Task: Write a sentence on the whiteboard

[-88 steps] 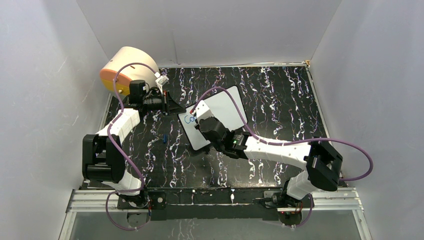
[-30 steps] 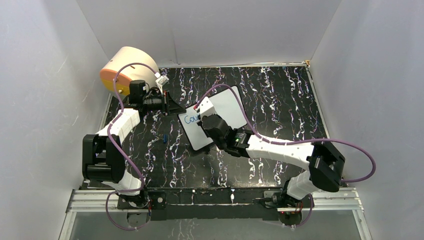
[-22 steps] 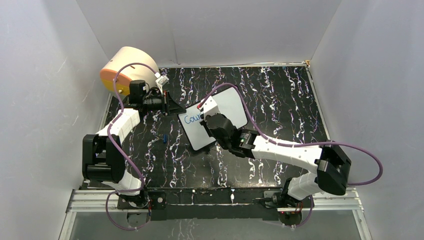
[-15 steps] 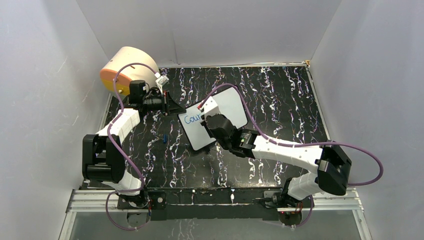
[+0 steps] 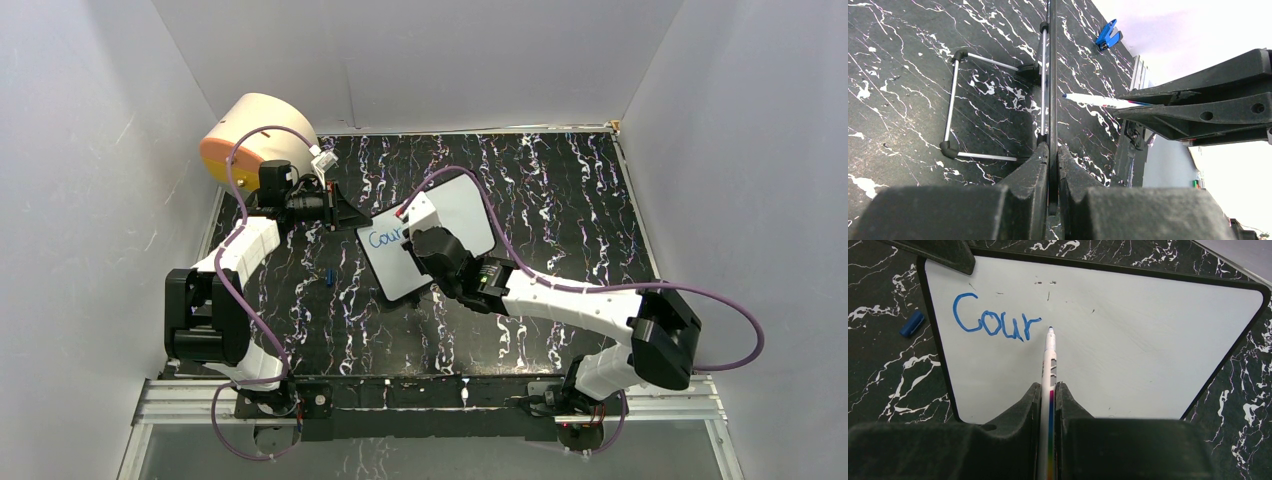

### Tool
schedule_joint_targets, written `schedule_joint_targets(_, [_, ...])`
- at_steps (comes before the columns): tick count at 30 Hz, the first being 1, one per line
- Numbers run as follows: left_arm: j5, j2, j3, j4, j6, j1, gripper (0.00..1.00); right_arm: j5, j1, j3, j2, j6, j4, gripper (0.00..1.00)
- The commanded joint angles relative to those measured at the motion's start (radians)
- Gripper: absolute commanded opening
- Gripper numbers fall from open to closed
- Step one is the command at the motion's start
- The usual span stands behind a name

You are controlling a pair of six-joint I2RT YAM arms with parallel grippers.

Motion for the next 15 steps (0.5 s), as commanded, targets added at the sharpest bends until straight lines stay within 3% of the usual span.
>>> schedule_joint_targets(1, [-0.032, 0.014, 0.005, -0.059, 0.034, -0.004, 0.0, 0.005, -0.007, 0.01, 0.013, 0.007, 0.043, 0.0])
schedule_joint_targets(15, [-0.024, 0.016, 0.005, -0.059, 0.034, -0.004, 0.0, 0.013, -0.014, 0.02, 0.036, 0.001, 0.066, 0.0])
